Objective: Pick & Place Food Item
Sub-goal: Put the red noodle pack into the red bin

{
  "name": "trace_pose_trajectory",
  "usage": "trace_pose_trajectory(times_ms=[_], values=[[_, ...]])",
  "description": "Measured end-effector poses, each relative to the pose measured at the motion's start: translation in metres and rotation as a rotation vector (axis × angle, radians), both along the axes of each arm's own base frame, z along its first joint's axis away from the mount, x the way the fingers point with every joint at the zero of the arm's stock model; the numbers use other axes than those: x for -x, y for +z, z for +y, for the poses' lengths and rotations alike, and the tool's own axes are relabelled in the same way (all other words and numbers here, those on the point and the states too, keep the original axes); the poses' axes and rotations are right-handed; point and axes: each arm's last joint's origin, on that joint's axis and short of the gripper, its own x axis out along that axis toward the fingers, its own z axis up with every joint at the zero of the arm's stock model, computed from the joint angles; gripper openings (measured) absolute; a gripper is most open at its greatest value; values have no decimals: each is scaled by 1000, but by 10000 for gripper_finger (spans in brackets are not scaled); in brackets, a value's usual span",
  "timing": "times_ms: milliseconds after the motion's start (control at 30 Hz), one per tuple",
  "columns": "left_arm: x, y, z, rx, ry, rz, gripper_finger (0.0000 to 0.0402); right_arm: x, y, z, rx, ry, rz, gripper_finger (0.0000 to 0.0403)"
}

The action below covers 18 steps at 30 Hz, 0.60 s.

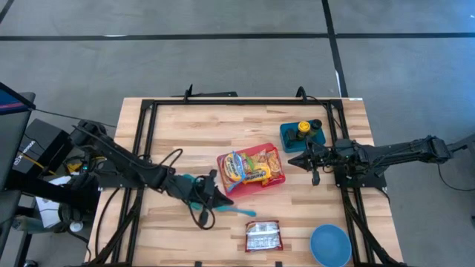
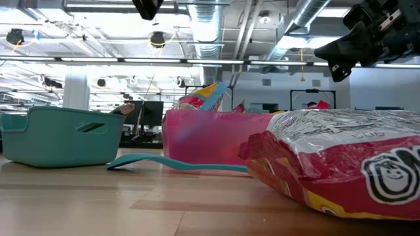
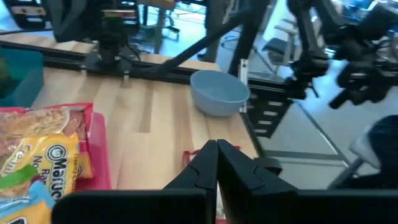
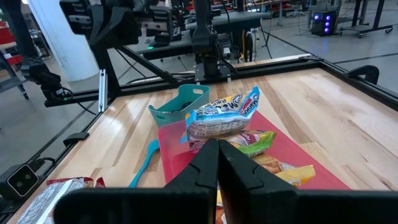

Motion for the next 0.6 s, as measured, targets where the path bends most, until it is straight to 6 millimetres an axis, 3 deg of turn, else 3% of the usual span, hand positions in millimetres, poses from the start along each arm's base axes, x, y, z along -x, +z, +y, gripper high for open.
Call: trace_pose_trajectory(times_ms=[167, 600], values=[[8, 1, 3, -22, -19, 40, 0, 0, 0, 0, 0, 0, 0, 1], [43, -33, 15, 50, -33, -34, 0, 0, 0, 0, 0, 0, 0, 1]])
